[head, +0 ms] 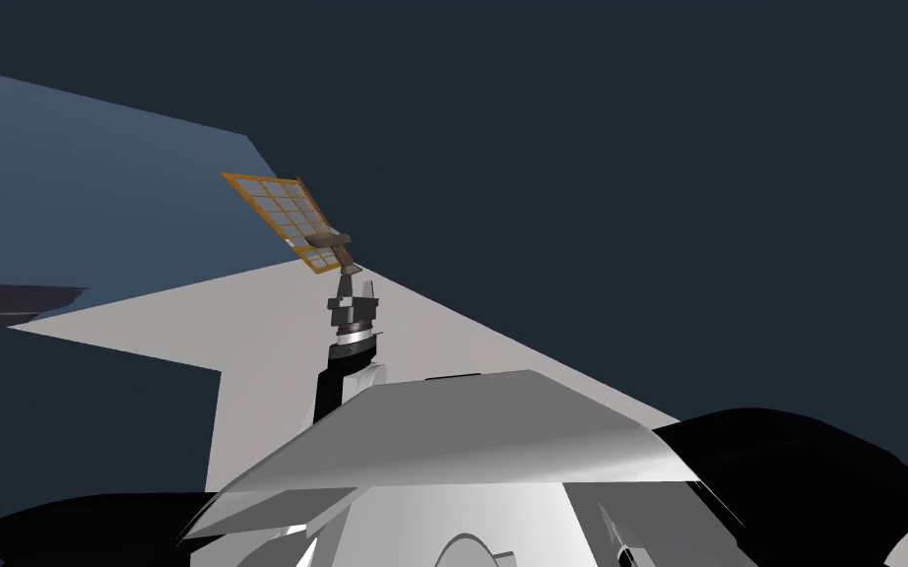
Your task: Push the door open
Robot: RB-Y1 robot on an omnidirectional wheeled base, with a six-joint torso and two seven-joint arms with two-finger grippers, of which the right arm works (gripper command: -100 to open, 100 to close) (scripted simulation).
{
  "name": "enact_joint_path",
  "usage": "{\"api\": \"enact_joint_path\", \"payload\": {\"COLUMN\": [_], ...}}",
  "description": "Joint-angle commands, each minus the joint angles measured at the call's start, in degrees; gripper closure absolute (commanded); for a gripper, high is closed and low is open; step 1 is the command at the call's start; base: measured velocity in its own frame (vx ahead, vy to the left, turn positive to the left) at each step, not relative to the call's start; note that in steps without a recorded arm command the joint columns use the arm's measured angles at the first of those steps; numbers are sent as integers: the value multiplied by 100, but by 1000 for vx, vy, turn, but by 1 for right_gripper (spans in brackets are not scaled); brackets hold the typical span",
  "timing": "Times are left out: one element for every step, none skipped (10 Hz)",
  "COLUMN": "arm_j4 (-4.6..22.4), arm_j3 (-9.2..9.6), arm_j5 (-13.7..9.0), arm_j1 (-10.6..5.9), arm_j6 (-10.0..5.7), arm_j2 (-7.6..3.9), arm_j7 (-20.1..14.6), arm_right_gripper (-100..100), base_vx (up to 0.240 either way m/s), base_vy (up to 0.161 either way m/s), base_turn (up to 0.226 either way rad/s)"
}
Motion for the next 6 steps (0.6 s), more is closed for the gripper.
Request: {"api": "enact_joint_path", "payload": {"arm_j4": [213,291,447,525,604,759], "arm_j3": [118,150,214,246,278,341], "arm_j5": [-19,4,49,72,95,139], "arm_j1": [-7,-11,-19,-23,-27,-34], "arm_j6": [203,266,392,455,518,643], "arm_j2": [-114,-126,-150,-162,-173,-197], "arm_j7": [194,246,350,402,454,557], "arm_right_gripper": [-100,-100,-100,-100,-100,-100], "base_vx": [-21,-24,-24,-22,-14,-14], "base_vy": [59,52,41,41,28,27], "base_turn": [-441,-258,-378,-222,-168,-362]}}
